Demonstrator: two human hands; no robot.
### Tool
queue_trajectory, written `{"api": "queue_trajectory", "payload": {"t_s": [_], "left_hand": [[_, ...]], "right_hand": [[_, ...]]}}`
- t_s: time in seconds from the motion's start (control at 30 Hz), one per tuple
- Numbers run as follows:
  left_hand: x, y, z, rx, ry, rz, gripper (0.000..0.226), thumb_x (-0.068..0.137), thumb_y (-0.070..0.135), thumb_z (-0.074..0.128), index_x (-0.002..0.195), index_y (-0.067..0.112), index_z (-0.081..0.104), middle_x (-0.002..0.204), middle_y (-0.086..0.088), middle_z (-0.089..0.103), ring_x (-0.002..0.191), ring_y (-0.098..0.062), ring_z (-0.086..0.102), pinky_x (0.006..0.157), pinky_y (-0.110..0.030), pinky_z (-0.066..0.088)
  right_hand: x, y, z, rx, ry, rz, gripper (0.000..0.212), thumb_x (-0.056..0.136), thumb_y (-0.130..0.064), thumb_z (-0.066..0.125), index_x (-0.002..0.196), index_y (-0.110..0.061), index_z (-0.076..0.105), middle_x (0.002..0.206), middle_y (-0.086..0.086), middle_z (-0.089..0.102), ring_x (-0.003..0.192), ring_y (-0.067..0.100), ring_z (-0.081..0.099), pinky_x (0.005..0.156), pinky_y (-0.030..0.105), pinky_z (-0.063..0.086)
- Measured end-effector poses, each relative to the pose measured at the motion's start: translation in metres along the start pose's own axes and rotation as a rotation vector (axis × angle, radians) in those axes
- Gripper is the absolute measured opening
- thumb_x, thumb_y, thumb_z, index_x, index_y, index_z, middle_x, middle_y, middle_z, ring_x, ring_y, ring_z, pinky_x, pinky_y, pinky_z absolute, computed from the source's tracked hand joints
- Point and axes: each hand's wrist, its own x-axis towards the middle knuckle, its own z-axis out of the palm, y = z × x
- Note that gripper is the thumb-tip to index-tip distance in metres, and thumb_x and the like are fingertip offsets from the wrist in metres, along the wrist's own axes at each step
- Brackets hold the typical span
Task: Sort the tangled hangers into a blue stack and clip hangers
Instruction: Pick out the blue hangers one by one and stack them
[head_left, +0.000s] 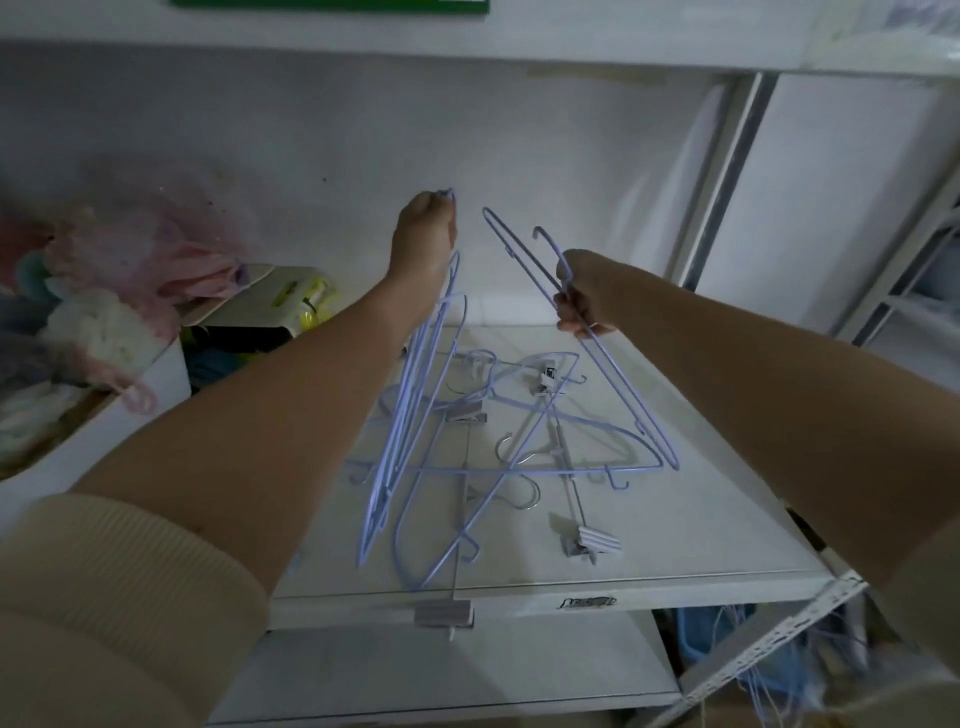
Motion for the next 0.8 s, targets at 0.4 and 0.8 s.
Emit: {"api": "queue_trajectory", "payload": {"t_s": [0.4,0.8], "left_hand": [[-0.014,0.005,0.031,0.113,-0.079,-0.044,0.03,0.098,0.014,0.03,0.07,0.02,0.037,0.066,0.004,0.051,0.058,-0.012,0.037,0.061,-0.025,0.032],[0.008,-0.011,0.017,0.14,-0.163,-0.083,0.025,0.098,0.02,0.031,0.077,0.018,0.044,0.07,0.004,0.054,0.069,-0.009,0.055,0.068,-0.025,0.041]], "right_hand": [[0.008,0.0,0.015,0.288,-0.079,-0.139,0.029,0.095,0.001,0.025,0.085,0.0,0.052,0.075,0.015,0.054,0.034,0.011,0.046,0.033,0.015,0.029],[0.009,-0.033,0.081,0.03,-0.089,-0.361,0.048,0.091,0.008,0.031,0.129,-0.019,0.035,0.111,0.017,0.056,0.068,0.03,0.061,0.08,0.049,0.059]]}}
